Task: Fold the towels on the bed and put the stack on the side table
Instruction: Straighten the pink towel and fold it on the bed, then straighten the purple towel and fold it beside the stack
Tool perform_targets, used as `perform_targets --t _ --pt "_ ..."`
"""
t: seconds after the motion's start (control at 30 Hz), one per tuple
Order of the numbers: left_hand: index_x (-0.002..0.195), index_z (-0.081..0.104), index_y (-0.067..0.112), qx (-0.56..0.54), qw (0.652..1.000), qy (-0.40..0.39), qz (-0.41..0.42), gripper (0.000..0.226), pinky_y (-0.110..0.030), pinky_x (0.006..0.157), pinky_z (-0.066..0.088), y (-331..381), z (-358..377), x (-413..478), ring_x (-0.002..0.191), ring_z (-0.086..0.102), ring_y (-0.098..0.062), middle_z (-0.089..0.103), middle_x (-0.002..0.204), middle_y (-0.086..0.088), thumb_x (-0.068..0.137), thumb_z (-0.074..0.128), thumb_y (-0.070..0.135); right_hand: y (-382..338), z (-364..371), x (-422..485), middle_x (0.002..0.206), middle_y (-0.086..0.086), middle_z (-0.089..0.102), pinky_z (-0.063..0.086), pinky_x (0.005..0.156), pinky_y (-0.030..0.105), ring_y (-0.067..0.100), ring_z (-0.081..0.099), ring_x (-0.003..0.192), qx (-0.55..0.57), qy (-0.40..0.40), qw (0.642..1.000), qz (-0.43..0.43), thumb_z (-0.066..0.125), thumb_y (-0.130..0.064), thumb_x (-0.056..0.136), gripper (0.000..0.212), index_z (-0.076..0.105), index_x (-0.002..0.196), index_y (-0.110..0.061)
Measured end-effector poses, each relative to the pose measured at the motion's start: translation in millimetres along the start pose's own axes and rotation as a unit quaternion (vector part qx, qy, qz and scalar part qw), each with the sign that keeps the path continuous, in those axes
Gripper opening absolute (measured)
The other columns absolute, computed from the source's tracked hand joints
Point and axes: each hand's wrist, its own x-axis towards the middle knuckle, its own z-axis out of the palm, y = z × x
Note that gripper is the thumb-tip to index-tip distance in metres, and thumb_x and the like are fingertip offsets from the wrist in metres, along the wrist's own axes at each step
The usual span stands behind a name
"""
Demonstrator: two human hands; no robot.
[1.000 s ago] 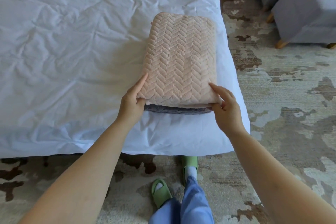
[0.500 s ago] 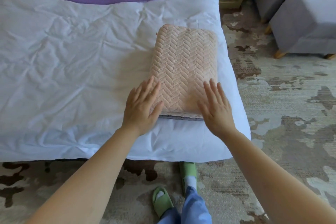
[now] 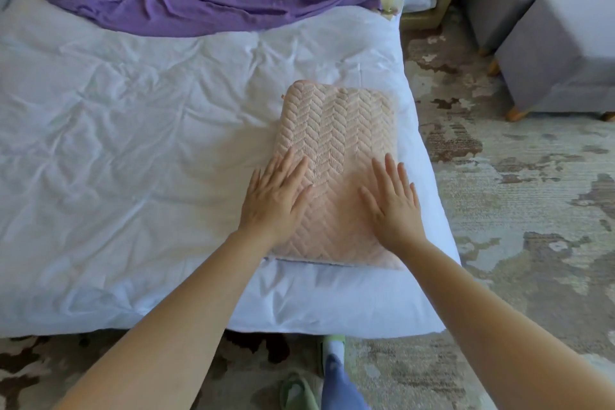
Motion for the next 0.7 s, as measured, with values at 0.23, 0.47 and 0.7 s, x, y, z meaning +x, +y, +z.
perform_targets --t 0.23,0.47,0.7 --pt "0.152 0.005 0.033 0.017 0.998 -0.053 -0.032 0.06 -0.038 0.118 -0.002 -7 -2 101 0.147 -0.007 -0.01 -0.008 0.16 0.013 0.098 0.021 0.052 4 -19 103 0.161 -0.007 -0.005 0.005 0.119 0.041 0.018 -0.004 0.148 0.021 -0.019 0.999 0.034 0.028 -0.053 0.098 0.064 0.004 0.152 -0.029" --pt "0.133 0.055 0.014 -0.1 0.994 0.044 0.029 0.043 -0.039 0.1 0.044 -30 -34 114 0.122 0.052 -0.024 0.055 0.135 -0.004 0.091 0.059 0.022 -7 -42 135 0.137 0.005 0.049 0.033 0.102 0.037 0.028 0.043 0.124 0.065 0.033 0.996 0.06 0.054 -0.027 0.092 0.034 0.055 0.123 -0.015" --pt "0.112 0.066 0.01 -0.101 0.987 0.115 -0.043 0.024 -0.027 0.084 0.045 -107 -95 106 0.102 0.062 -0.023 0.067 0.11 -0.003 0.089 0.062 0.012 -83 -40 164 0.095 -0.007 0.062 0.043 0.075 0.023 0.013 0.059 0.088 0.136 0.034 0.99 -0.023 0.057 -0.017 0.091 0.011 0.064 0.099 -0.017"
